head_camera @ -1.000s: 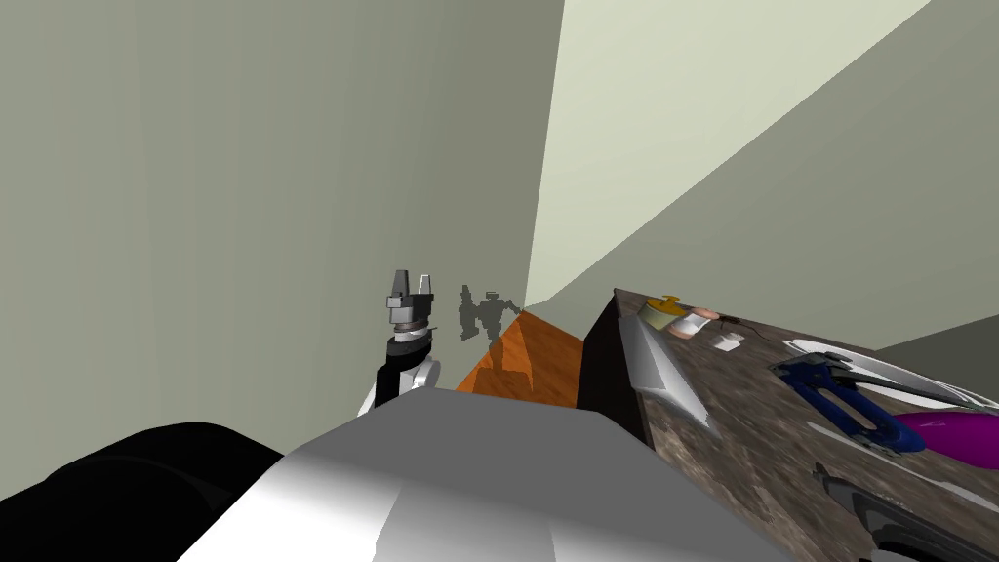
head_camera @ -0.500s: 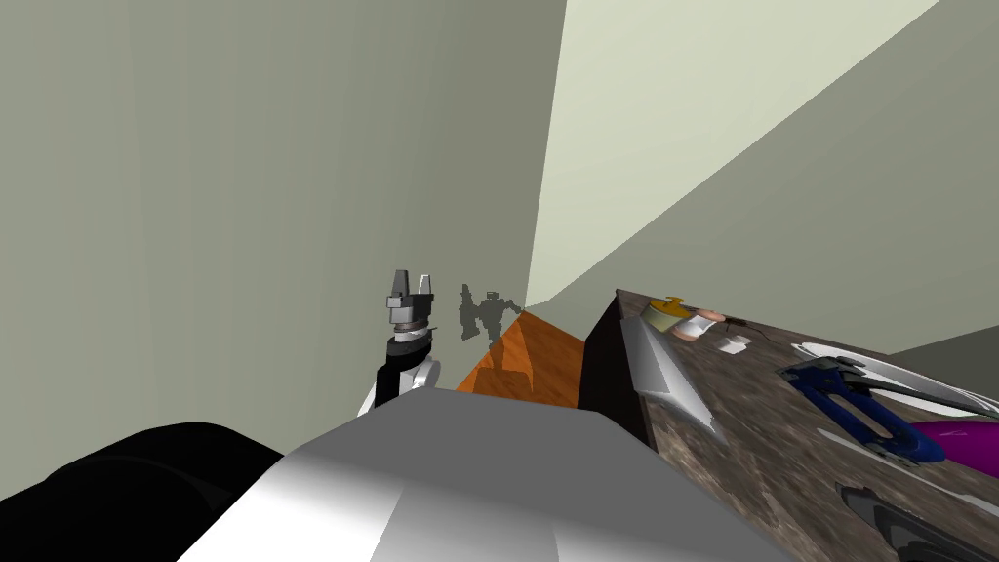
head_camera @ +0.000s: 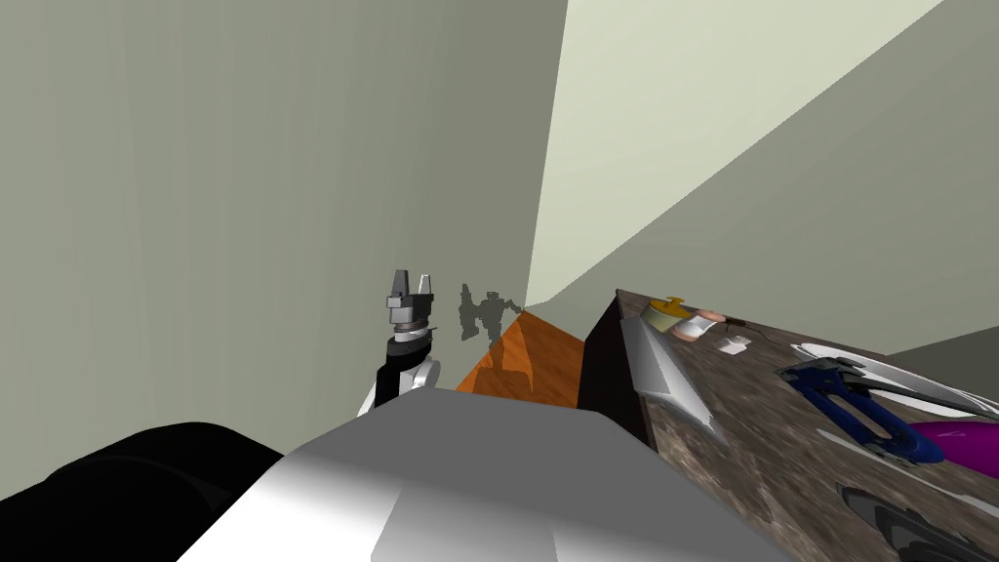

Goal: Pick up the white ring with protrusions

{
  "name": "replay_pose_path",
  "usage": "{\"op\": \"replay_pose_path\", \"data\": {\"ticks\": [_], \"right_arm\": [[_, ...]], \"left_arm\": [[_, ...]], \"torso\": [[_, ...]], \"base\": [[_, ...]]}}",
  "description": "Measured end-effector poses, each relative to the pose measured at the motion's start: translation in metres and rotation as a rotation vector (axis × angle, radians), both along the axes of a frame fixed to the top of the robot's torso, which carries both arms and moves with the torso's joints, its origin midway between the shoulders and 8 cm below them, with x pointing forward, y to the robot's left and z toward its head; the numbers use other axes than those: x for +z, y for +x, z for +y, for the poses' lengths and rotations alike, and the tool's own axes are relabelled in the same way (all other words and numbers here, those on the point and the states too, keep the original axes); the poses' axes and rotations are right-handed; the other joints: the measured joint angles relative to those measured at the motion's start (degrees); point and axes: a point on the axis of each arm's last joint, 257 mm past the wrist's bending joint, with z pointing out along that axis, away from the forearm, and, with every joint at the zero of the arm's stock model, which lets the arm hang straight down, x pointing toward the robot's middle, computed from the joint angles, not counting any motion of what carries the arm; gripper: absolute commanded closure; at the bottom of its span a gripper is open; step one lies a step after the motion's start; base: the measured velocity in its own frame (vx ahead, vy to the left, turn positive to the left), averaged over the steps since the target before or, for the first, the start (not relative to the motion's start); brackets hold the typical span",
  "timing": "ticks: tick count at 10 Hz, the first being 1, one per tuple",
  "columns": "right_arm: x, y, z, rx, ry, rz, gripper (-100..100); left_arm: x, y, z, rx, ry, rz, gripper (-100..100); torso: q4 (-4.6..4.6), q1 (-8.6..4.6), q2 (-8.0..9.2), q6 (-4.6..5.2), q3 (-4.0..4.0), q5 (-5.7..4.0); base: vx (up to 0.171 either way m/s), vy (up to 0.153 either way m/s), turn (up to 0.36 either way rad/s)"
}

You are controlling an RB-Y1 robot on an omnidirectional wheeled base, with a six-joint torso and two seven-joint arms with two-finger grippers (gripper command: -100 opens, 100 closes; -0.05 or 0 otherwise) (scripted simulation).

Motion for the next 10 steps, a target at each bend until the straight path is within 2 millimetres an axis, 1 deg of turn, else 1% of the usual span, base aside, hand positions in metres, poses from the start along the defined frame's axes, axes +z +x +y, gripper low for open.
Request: {"op": "replay_pose_path", "data": {"ticks": [1, 2, 3, 4, 5, 6, 7, 8, 9, 10], "right_arm": [[-0.003, 0.013, 0.002, -0.003, 0.011, -0.028, 100], [-0.004, 0.020, 0.004, -0.002, 0.018, -0.037, 100], [-0.005, 0.021, 0.005, 0.002, 0.015, -0.025, 100], [-0.007, 0.035, 0.009, 0.000, 0.028, -0.053, 100], [-0.008, 0.043, 0.011, 0.002, 0.036, -0.061, 100], [-0.009, 0.044, 0.012, 0.007, 0.035, -0.049, 100], [-0.010, 0.044, 0.013, 0.015, 0.027, -0.027, 100], [-0.011, 0.058, 0.016, 0.017, 0.037, -0.050, 100], [-0.012, 0.065, 0.019, 0.021, 0.043, -0.056, 100], [-0.013, 0.066, 0.020, 0.026, 0.039, -0.043, 100]], "left_arm": [[0.000, 0.000, 0.000, 0.000, 0.000, 0.000, 0], [0.000, 0.000, 0.000, 0.000, 0.000, 0.000, 0], [0.000, 0.000, 0.000, 0.000, 0.000, 0.000, 0], [0.000, 0.000, 0.000, 0.000, 0.000, 0.000, 0], [0.000, 0.000, 0.000, 0.000, 0.000, 0.000, 0], [0.000, 0.000, 0.000, 0.000, 0.000, 0.000, 0], [0.000, 0.000, 0.000, 0.000, 0.000, 0.000, 0], [0.000, 0.000, 0.000, 0.000, 0.000, 0.000, 0], [0.000, 0.000, 0.000, 0.000, 0.000, 0.000, 0], [0.000, 0.000, 0.000, 0.000, 0.000, 0.000, 0]], "torso": [[0.00, -0.04, 0.07, 0.07, 0.03, -0.08], [-0.01, -0.06, 0.13, 0.10, 0.06, -0.20], [-0.02, -0.07, 0.12, 0.09, 0.05, -0.24], [-0.04, -0.10, 0.15, 0.16, 0.05, -0.37], [-0.05, -0.14, 0.16, 0.15, 0.06, -0.45], [-0.06, -0.16, 0.13, 0.13, 0.04, -0.48], [-0.07, -0.18, 0.10, 0.13, 0.01, -0.49], [-0.08, -0.22, 0.14, 0.20, 0.03, -0.54], [-0.09, -0.24, 0.18, 0.23, 0.05, -0.60], [-0.10, -0.25, 0.16, 0.20, 0.03, -0.64]], "base": [[-0.027, -0.001, -0.080], [-0.016, 0.005, 0.000], [-0.025, -0.001, -0.161], [-0.024, 0.002, -0.081], [-0.012, 0.002, 0.010], [-0.003, 0.001, 0.014], [-0.022, -0.007, -0.162], [-0.024, -0.001, -0.089], [-0.011, 0.003, 0.003], [-0.002, 0.002, 0.015]]}}
